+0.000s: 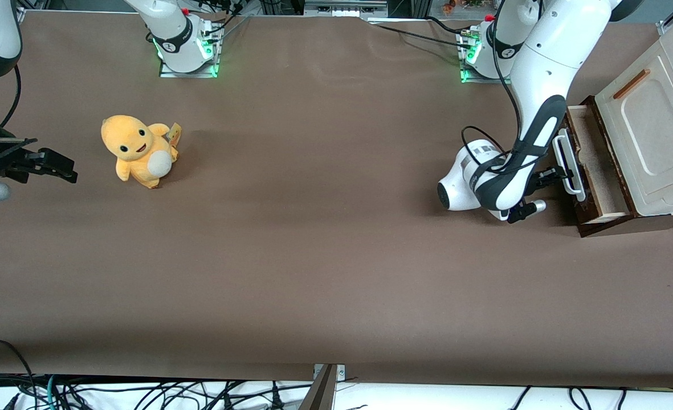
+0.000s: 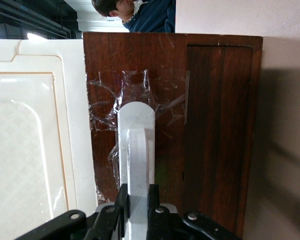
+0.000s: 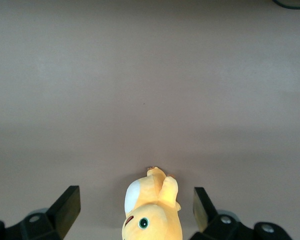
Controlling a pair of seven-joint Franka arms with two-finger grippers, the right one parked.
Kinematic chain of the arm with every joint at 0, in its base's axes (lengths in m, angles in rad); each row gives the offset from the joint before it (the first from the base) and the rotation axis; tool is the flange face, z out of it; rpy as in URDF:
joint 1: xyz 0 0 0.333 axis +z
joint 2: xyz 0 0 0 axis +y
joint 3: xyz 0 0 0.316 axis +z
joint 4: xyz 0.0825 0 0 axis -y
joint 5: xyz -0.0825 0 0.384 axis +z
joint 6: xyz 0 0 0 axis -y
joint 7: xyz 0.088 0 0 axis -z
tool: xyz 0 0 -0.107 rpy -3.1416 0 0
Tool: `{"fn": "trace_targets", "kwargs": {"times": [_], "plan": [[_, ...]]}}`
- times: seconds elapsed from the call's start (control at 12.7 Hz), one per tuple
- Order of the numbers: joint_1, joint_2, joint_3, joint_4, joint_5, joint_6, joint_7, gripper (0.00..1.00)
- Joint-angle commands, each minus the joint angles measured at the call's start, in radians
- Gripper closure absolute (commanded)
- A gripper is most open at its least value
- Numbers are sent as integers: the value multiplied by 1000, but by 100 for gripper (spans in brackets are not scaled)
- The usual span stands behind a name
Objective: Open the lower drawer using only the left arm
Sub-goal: 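Pull the handle with the left gripper, sliding the drawer outward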
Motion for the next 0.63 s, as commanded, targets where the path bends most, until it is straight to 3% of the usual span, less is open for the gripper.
{"fn": "trace_targets", "kwargs": {"times": [0.0,0.55], "plan": [[-6,5,-19,56,-66,-23,8,84],[-6,12,-25,57,-80,-24,5,84]]}}
